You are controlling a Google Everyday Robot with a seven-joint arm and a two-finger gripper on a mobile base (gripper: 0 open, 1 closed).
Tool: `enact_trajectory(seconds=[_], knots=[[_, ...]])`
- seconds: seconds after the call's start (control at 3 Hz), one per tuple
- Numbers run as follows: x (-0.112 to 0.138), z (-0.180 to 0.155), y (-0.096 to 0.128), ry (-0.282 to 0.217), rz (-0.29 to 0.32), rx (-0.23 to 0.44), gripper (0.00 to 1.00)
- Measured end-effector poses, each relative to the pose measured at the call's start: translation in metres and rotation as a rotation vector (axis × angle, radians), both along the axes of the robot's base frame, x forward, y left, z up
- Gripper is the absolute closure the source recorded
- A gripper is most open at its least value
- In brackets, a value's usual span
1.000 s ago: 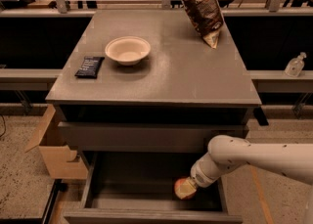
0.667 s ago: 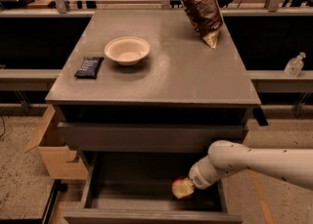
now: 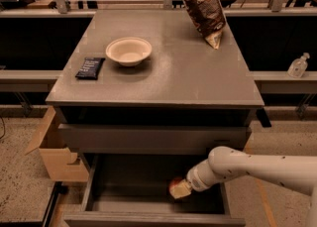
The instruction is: Place apple into middle drawer
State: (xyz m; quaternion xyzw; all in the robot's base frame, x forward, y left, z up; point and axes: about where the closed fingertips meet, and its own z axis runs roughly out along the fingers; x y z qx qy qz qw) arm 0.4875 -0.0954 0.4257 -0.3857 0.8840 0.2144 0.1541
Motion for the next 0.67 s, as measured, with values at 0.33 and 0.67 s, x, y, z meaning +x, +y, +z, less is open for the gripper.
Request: enact_trajectory(seconds=[0.33, 0.67], knots=[[-0.0011, -0.001, 0.0011, 0.003, 0.002, 0.001, 0.81], [-0.0018, -0.0019, 0.002, 0.005, 0.004, 0.001, 0.59]])
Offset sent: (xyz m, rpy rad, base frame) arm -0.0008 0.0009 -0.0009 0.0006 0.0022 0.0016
